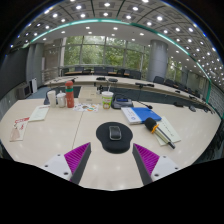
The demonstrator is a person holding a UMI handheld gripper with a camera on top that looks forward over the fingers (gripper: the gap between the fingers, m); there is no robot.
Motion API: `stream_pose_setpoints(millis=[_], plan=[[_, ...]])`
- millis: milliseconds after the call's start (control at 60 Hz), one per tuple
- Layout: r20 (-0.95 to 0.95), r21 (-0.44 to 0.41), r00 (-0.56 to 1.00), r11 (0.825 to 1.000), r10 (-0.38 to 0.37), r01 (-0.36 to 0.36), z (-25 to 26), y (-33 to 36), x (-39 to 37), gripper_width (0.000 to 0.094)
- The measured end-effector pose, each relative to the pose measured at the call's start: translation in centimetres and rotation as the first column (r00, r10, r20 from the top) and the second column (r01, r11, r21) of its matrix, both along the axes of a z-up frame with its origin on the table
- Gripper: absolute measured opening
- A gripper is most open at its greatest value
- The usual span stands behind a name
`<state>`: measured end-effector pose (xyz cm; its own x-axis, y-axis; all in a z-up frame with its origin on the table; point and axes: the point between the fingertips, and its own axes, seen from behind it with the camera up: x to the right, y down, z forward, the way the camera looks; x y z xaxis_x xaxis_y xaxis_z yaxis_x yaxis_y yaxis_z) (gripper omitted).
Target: Arrange mouse
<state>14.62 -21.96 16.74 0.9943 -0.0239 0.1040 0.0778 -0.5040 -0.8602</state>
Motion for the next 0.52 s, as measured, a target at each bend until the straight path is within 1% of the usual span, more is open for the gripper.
stream_pose_setpoints(millis=[100,217,367,517], plan=[[-0.006,0.003,1.000,1.000,-0.007,0.007,1.3,-4.9,-0.8,0.0854],[0.003,0.006,1.000,1.000,-0.009,0.009,1.8,-8.6,-1.3,0.0853],[-0.006,0.014,1.000,1.000,-0.023,0.023,2.3,-11.1,-1.4,0.0856],[-0.027,0.022,0.999,1.000,-0.018,0.018,2.7,-12.2,-1.7,0.0857]])
